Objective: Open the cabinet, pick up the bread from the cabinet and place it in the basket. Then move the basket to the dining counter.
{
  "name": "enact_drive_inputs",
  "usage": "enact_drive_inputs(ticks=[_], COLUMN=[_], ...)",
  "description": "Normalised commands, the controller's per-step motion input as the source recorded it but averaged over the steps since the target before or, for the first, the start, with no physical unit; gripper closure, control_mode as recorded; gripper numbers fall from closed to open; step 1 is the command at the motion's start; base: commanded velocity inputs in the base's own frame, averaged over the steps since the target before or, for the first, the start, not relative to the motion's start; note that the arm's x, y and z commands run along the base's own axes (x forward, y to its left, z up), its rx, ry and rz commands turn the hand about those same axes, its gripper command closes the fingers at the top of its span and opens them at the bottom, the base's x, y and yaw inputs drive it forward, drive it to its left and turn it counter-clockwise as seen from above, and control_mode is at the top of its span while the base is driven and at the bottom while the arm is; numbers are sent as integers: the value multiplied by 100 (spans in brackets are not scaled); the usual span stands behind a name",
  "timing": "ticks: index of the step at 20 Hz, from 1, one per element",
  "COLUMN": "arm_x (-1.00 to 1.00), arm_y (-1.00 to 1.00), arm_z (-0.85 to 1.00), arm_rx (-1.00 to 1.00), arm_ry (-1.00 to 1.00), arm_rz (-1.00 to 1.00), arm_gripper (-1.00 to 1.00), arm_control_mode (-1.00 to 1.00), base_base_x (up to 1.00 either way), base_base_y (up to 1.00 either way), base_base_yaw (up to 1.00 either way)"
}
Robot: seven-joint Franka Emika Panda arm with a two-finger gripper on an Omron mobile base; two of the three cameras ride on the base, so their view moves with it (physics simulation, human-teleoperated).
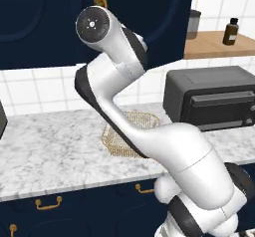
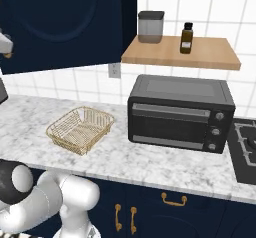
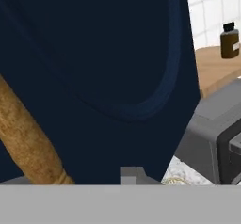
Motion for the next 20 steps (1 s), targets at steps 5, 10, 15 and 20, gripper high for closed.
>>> enact_drive_inputs(ticks=[5, 10, 15, 20], arm_x=[-81, -70, -52, -22], arm_y=[-100, -100, -100, -100], arm_z=[0, 0, 0, 0], arm_rx=[12, 10, 10, 17], arm_ry=[-1, 0, -1, -7], arm_rz=[7, 4, 3, 1], arm_gripper=[100, 100, 100, 100], arm_control_mode=[-100, -100, -100, -100], base_base_x=[0, 0, 0, 0], base_base_y=[0, 0, 0, 0], base_base_yaw=[0, 0, 0, 0])
